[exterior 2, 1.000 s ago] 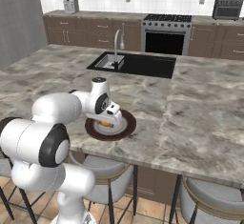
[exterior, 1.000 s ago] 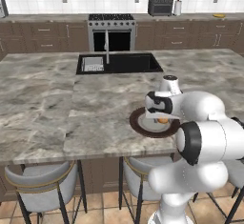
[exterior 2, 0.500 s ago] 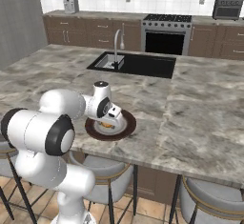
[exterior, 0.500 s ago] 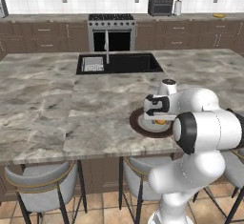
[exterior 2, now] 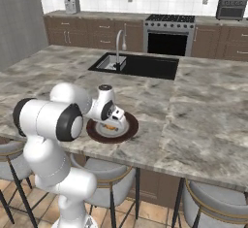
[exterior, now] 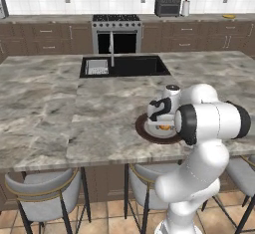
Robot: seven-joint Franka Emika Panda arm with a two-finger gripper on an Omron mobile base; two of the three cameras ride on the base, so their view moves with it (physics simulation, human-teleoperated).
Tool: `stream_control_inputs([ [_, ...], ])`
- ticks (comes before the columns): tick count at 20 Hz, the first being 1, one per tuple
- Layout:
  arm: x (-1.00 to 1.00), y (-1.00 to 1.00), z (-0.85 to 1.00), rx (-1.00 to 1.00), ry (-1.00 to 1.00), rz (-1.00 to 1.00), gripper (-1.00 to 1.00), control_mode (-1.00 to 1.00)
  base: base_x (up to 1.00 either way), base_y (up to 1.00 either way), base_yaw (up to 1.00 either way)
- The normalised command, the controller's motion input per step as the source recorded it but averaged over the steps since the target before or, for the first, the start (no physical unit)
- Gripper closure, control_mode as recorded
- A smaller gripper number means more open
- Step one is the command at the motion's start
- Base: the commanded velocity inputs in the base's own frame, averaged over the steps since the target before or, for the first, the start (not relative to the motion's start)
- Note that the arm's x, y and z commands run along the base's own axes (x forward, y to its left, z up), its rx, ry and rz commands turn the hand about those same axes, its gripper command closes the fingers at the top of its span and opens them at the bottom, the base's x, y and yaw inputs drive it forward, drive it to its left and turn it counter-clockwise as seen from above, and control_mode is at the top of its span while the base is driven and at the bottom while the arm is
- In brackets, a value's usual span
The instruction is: Move the hot dog bun to the plate on the dining table and place the condiment next to that plate. Then navigate to the fridge and take the sausage and place it on the plate as well.
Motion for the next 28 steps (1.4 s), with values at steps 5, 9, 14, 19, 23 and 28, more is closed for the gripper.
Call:
stream_control_inputs([
  [5,0.09,0.04,-0.25,0.00,0.01,0.00,-1.00,-1.00,0.00,0.00,0.00],
  [9,0.00,0.00,-0.04,0.01,0.00,0.00,-1.00,-1.00,0.00,0.00,0.00],
  [14,0.00,0.00,0.25,0.01,0.00,0.00,-1.00,-1.00,0.00,0.00,0.00],
  [19,-0.01,0.02,0.54,0.00,0.00,-0.02,-1.00,-1.00,0.00,0.00,0.00],
  [23,-0.14,0.00,0.62,0.00,0.00,-0.07,-1.00,-1.00,0.00,0.00,0.00],
  [28,-0.53,0.04,0.67,0.00,-0.01,-0.03,-1.00,-1.00,0.00,0.00,0.00],
])
